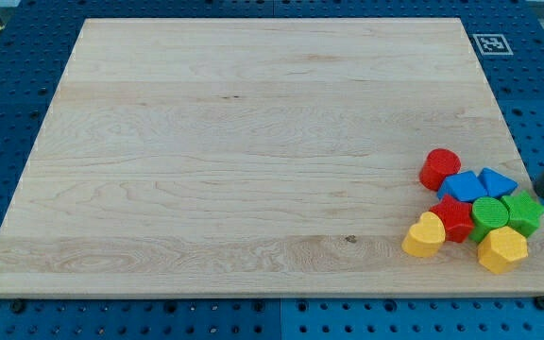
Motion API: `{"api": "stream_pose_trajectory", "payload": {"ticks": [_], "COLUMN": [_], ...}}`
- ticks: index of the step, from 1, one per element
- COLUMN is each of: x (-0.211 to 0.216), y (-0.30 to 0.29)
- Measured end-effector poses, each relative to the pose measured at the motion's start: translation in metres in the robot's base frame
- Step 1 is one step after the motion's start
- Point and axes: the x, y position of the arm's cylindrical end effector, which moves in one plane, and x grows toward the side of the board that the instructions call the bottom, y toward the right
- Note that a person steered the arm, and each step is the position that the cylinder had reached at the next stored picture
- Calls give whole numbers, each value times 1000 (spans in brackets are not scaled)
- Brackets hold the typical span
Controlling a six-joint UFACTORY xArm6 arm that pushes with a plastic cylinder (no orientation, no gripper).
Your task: Push the yellow hexagon into the yellow heart
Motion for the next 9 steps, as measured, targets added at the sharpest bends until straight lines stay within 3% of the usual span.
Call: {"api": "stream_pose_trajectory", "payload": {"ticks": [3,4,6,9], "x": [56,57,76,55], "y": [0,-3,-45,-82]}}
